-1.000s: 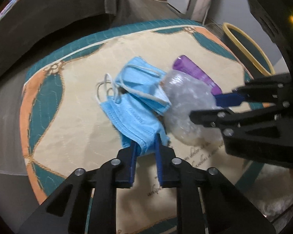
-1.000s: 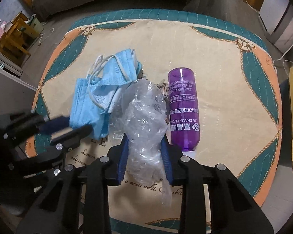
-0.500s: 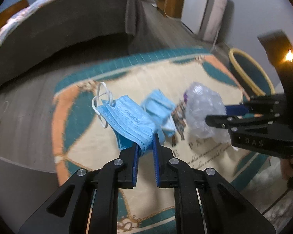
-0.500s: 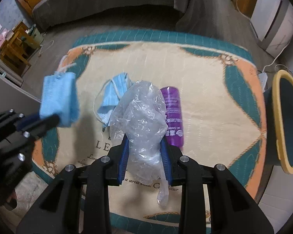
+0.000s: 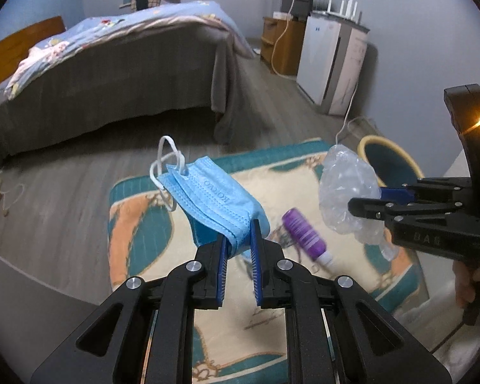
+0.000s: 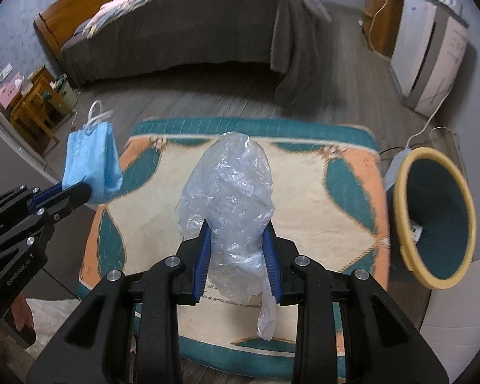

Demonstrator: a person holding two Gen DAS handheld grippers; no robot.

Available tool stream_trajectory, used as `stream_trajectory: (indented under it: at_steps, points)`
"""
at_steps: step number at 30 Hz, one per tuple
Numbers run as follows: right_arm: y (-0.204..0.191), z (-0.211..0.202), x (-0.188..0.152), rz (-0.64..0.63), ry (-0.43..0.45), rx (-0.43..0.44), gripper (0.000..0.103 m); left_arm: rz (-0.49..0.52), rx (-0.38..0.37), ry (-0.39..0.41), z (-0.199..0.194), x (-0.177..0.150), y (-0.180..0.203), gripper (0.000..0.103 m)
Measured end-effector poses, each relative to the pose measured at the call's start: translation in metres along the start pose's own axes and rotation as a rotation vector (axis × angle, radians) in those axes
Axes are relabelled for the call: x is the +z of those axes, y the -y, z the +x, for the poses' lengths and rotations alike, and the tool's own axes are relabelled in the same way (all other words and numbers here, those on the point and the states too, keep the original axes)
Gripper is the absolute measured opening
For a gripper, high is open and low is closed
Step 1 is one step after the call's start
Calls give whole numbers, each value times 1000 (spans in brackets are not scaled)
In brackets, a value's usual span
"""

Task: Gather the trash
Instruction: 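Carry the plastic bag toward the bin with the right tool while left holds mask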

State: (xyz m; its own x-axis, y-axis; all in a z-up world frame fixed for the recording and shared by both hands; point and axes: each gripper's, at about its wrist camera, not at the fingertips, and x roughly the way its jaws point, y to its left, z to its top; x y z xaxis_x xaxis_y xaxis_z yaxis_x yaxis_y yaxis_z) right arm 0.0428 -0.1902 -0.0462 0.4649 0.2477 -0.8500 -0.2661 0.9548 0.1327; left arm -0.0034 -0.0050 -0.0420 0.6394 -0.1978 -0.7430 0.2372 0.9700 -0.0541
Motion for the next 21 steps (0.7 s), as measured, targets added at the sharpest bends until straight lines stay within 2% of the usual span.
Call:
stream_trajectory:
  at_steps: [5, 12, 21]
  points:
    - [19, -25, 8, 18, 54, -19, 30, 5, -2, 31, -14, 16, 10, 14]
    - [53, -52, 16, 32, 113, -65, 30, -6, -24, 35, -18, 34, 26, 14]
    - [110, -60, 10, 119, 147, -96, 30, 50, -58, 16, -6, 47, 63, 14]
